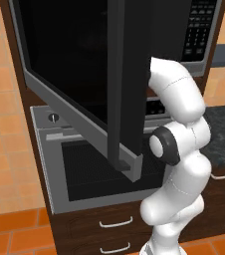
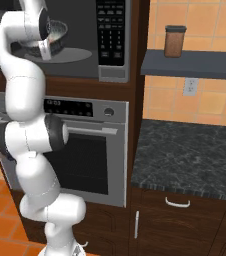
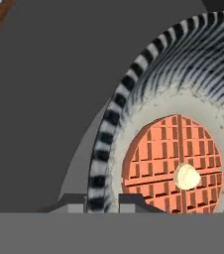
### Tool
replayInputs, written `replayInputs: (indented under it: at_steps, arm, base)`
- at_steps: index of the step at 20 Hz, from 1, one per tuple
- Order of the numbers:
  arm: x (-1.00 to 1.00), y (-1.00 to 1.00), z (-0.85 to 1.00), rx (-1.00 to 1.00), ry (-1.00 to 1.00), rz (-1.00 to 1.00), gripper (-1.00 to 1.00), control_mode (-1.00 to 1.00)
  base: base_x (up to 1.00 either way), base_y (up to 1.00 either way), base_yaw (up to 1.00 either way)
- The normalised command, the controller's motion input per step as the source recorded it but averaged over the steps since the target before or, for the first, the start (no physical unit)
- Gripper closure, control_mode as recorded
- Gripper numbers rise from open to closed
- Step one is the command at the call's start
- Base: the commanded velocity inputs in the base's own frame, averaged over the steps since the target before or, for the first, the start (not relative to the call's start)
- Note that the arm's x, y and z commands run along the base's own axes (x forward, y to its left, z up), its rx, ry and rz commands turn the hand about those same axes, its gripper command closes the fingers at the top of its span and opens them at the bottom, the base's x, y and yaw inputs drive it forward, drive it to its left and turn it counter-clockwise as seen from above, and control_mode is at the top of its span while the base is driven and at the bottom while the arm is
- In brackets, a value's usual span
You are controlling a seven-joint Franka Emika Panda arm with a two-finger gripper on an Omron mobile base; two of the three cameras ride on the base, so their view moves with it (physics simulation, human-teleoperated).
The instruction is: Open the microwave, place the bowl with waffle inside the microwave, then close the microwave door and turn it on.
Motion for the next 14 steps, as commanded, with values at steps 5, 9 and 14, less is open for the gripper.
replayInputs:
  at_steps: [5, 9, 14]
  arm:
    - [0.25, 0.12, -0.54, -0.05, -0.23, 0.00, 1.00, -1.00]
    - [-0.47, 0.00, 0.09, -0.01, -0.18, 0.00, 1.00, -1.00]
    - [-0.38, 0.00, 0.16, 0.00, -0.15, 0.00, -1.00, -1.00]
  base:
    - [0.00, 0.00, 0.00]
    - [0.00, 0.00, 0.00]
    - [0.00, 0.00, 0.00]
